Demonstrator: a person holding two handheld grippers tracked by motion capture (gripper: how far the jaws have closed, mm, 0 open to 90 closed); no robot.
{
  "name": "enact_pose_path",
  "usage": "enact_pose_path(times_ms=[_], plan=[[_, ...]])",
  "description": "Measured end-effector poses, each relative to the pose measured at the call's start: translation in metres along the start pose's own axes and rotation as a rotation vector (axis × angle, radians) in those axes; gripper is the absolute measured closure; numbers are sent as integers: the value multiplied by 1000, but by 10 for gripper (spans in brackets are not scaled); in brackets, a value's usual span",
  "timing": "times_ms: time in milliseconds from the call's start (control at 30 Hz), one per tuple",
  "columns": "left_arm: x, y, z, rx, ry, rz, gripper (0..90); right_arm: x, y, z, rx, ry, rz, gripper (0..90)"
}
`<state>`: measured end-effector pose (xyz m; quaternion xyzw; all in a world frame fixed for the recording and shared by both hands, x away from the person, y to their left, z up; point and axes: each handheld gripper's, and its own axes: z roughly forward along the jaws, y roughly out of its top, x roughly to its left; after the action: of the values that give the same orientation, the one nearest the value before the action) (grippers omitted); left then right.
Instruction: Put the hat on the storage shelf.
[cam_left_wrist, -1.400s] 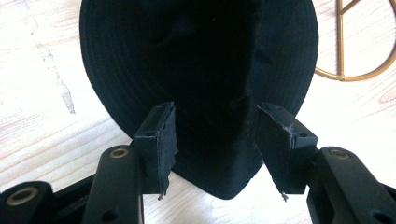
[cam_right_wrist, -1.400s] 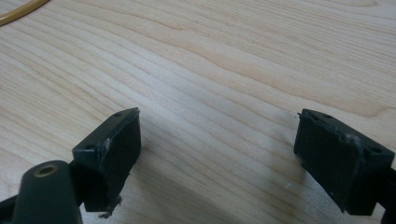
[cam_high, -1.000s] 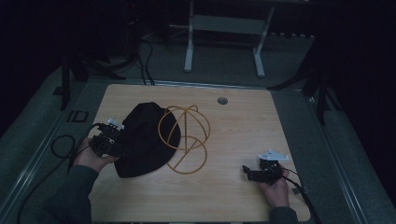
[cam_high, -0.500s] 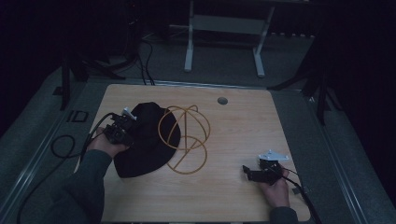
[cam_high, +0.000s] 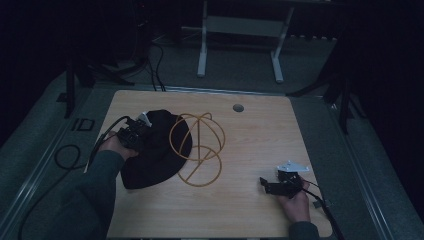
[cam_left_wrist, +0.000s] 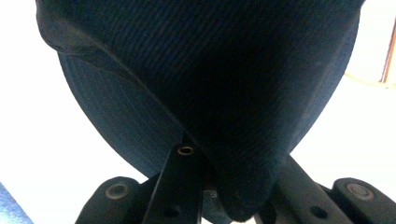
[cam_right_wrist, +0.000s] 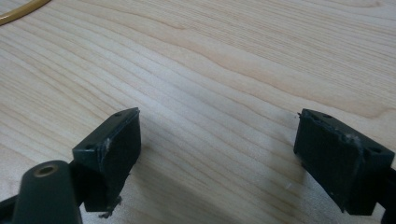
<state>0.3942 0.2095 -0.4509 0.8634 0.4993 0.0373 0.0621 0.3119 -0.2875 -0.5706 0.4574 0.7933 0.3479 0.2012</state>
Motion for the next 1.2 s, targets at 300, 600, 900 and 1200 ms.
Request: enact_pose_path(times_ms=[300, 600, 900, 1200], plan=[[9, 0, -4, 7, 35, 21, 882, 0, 0, 0, -1, 3, -4, 148], [20, -4, -9, -21, 25, 12, 882, 0, 0, 0, -1, 4, -5, 148], [27, -10, -14, -33, 34, 39, 882, 0, 0, 0, -1, 4, -5, 148], [34, -16, -29, -46, 68, 92, 882, 0, 0, 0, -1, 4, -5, 148]])
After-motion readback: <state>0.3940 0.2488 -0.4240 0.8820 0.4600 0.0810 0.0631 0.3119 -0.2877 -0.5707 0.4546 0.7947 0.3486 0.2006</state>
